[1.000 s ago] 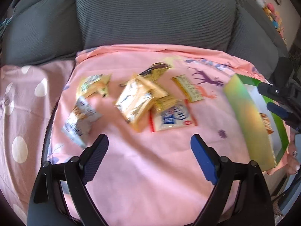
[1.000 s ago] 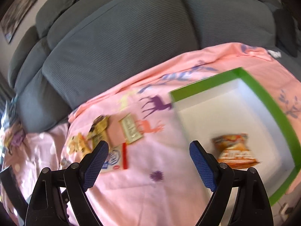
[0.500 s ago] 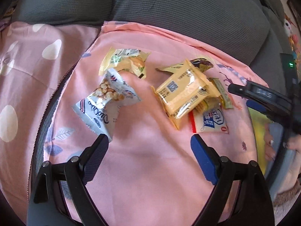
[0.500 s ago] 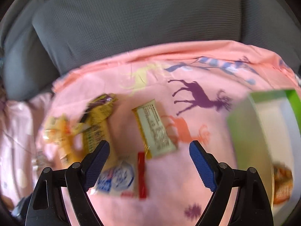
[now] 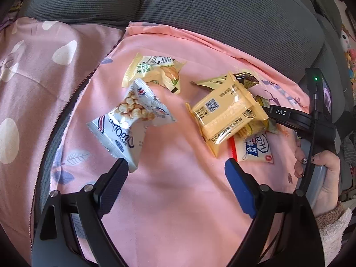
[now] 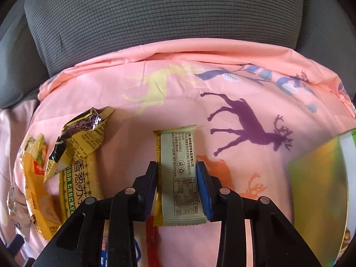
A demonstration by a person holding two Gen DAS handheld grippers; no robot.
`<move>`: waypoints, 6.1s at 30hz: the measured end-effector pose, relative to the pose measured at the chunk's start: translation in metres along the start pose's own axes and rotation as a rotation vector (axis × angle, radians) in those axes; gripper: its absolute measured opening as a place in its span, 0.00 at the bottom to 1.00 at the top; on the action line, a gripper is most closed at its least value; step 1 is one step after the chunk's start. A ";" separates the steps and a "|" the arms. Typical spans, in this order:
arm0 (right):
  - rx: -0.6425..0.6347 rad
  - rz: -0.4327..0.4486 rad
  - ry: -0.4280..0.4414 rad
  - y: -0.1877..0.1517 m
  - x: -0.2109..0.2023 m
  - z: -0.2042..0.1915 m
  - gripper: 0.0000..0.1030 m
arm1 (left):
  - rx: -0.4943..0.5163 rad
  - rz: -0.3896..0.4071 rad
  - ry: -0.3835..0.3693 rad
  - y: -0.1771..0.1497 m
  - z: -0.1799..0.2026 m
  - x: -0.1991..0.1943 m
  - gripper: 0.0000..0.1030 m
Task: Organize snacks
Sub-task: 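Move the right gripper back to the snacks and grasp the gold-green bar, then lift the gold-green bar with the right gripper and carry it toward the box, then lower the gold-green bar into the box beside the orange bag and release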
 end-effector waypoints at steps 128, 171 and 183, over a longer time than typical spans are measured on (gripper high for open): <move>0.239 0.388 0.330 -0.076 -0.245 0.075 0.38 | 0.512 0.313 -0.435 -0.023 0.256 -0.105 0.15; 0.591 0.300 0.250 -0.099 -0.205 0.227 0.38 | 0.615 0.029 -0.562 -0.076 0.376 -0.021 0.15; 0.630 0.244 0.235 -0.106 -0.189 0.238 0.38 | 0.587 -0.065 -0.563 -0.087 0.381 -0.001 0.15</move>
Point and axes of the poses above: each gripper's, at about its wrist camera, not at the fingertips, and x roughly the way its jaws point, z to its right, y to its top, the point moved 8 cm from there along x, roughly the way its jaws point, and after that the axes turned 3 degrees about x, right-handed, at the moved point
